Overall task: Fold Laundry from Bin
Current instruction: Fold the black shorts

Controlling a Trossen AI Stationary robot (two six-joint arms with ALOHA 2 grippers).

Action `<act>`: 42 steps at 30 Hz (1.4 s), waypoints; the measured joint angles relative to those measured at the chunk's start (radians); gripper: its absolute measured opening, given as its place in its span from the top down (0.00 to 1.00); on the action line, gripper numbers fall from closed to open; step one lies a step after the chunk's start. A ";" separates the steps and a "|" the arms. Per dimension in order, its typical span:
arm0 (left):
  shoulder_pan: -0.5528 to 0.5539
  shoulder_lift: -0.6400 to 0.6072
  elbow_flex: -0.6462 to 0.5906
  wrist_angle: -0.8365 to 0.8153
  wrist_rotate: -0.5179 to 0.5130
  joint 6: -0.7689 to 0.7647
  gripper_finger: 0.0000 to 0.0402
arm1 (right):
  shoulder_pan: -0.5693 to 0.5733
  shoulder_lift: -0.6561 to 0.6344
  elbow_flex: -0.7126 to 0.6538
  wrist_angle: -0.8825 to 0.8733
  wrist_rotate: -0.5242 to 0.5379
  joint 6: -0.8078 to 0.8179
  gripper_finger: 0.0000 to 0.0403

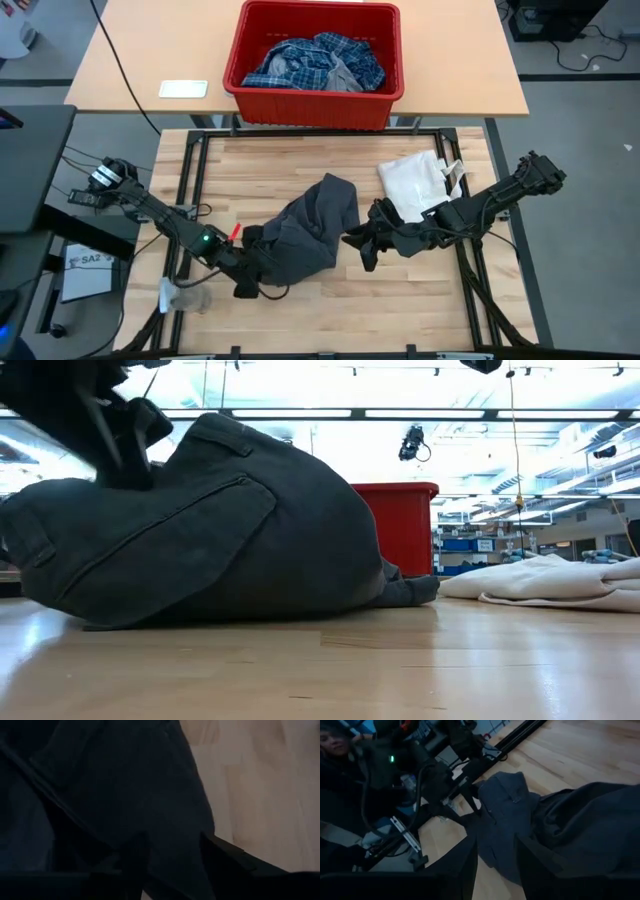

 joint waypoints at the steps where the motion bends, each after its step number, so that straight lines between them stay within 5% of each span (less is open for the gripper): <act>1: 0.012 -0.009 0.012 0.000 0.000 0.000 0.56 | 0.000 0.000 0.000 0.001 0.000 -0.006 0.66; 9: 0.097 -0.127 0.076 0.001 0.020 -0.003 0.58 | -0.010 0.033 0.001 -0.008 -0.006 -0.008 0.66; 17: 0.054 -0.247 0.075 -0.229 0.039 -0.073 0.58 | -0.012 0.095 0.001 0.031 -0.015 -0.007 0.66; 27: -0.048 -0.243 -0.028 -0.292 0.022 -0.026 0.58 | -0.010 0.201 0.001 0.104 -0.027 -0.039 0.66; 34: -0.032 -0.242 -0.126 -0.229 -0.105 -0.035 0.58 | -0.006 0.216 0.000 0.181 -0.046 -0.107 0.64; 42: -0.028 -0.243 -0.037 -0.285 -0.087 -0.128 0.58 | 0.018 0.206 0.000 0.239 -0.026 -0.226 0.63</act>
